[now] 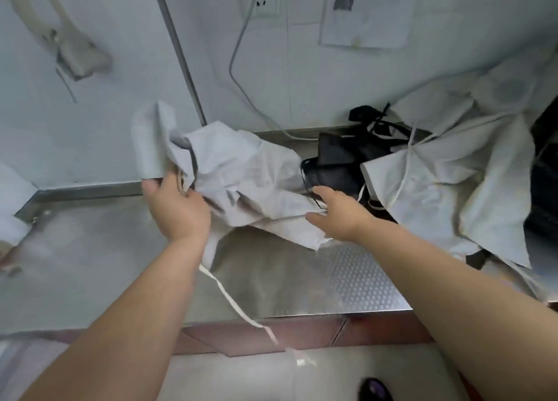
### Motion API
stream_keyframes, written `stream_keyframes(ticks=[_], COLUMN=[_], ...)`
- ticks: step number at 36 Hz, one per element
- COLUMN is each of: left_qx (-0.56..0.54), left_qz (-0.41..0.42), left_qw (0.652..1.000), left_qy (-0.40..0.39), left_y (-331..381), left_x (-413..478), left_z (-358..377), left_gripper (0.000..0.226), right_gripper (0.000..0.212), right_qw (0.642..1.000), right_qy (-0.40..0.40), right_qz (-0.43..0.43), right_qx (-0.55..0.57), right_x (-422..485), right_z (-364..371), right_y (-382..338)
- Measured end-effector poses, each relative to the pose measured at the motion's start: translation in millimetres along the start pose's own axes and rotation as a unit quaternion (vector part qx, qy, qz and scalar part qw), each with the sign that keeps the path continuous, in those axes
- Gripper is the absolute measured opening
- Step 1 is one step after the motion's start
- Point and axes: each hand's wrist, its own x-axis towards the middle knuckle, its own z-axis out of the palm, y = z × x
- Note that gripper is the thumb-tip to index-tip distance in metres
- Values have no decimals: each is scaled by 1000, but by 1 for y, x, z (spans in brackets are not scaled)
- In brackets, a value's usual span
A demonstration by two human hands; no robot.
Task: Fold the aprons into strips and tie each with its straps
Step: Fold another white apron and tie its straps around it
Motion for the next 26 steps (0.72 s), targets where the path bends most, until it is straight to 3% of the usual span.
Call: stream_keyframes(ticks=[3,6,8,10,12,14,17,20,23,25,26], left_qx=[52,233,358,458,500,519,530,502,412,372,370], left_qz=[135,228,296,287,189,98,69,65,57,83,103], left_qw=[988,945,869,756,661,615,607,629,715,772,780], left_qy=[52,-35,-172,-369,-527,-585,-588,-590,-562,-509,-494], left_y=[-15,-39,-51,-70,-89,-94,-82,-62,-45,-36,-33], left_x=[13,19,17,9,0,-11,-19,-17,-16,-17,-19], left_z=[-14,-22,-23,-18,-13,-10,8,36,69,94,99], left_gripper=[47,60,61,57,66,72,74,87,100,89,85], right_gripper=[61,53,51,49,45,45,48,51,59,66,69], right_qw=[1000,999,999,999,998,997,996,994,992,990,987], right_qy=[15,23,29,25,27,29,28,44,56,59,59], right_qz=[24,28,31,41,54,64,84,95,98,78,65], right_qx=[2,3,1,-11,-17,-17,-21,-24,-53,-104,-134], right_x=[-1,2,4,6,10,10,14,22,33,45,48], right_z=[18,35,41,45,48,47,40,27,13,1,-2], right_y=[-11,-25,-31,-34,-31,-27,-11,10,28,38,39])
